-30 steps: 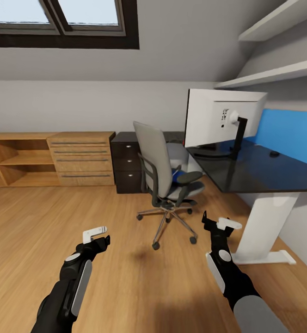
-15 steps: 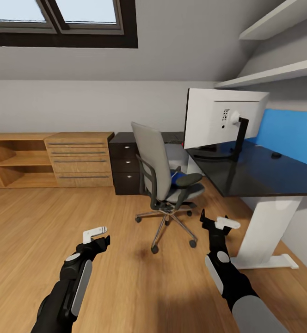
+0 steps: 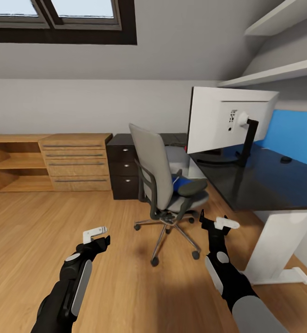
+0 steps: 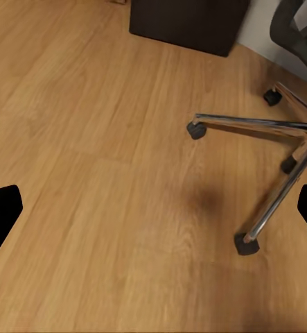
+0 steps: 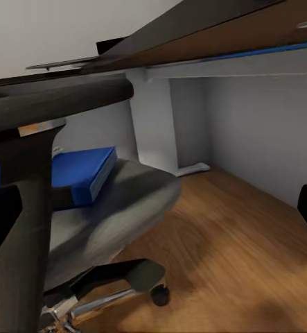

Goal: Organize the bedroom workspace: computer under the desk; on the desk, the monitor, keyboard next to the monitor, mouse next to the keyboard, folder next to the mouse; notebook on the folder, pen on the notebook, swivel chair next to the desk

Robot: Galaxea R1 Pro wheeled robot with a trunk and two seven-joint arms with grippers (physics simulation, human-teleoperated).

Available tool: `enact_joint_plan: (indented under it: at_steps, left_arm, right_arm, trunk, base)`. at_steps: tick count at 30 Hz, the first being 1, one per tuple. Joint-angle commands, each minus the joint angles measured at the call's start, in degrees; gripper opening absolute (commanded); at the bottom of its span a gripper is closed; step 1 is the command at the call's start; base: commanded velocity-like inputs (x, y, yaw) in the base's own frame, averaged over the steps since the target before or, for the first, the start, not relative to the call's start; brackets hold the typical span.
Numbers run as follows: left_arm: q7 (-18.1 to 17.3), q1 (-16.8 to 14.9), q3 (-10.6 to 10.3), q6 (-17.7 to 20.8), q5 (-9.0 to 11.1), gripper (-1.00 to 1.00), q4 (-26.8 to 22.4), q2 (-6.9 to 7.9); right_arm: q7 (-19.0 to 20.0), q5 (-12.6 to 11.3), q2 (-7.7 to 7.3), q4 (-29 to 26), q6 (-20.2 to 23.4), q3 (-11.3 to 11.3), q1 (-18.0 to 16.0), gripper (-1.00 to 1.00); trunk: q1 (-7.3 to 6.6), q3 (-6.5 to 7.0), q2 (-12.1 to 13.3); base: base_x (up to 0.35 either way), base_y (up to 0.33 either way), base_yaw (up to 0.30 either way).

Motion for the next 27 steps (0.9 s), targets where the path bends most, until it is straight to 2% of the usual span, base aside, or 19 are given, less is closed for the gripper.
enact_joint_plan:
  at_steps: [1,14,19,27]
  left_arm:
    - [0.4,0.0,0.0,0.2,0.5,1.0,-0.1,-0.03]
    - [0.4,0.0,0.0,0.2,0.5,1.0,-0.1,0.05]
    - [0.4,0.0,0.0,0.3,0.5,1.0,-0.1,0.06]
    - [0.4,0.0,0.1,0.3,0.5,1.0,-0.2,0.06]
  right_arm:
    - [-0.1,-0.5,-0.02,0.0,-0.3,0.1,0.0,1.0]
    - [-0.1,-0.4,-0.02,0.0,-0.3,0.1,0.0,1.0]
    - [-0.1,-0.4,-0.02,0.0,-0.3,0.1,0.0,1.0]
    - [-0.1,-0.4,-0.02,0.0,-0.3,0.1,0.0,1.0]
  trunk:
    - [0.02,-0.06,0.0]
    - [0.02,-0.06,0.0]
    - [0.02,-0.06,0.0]
    - [0.02,-0.06,0.0]
  base:
    - [0.32,0.0,0.0]
    - [0.299,0.0,0.0]
    - [0.073,0.0,0.075]
    - [0.003,0.0,0.259]
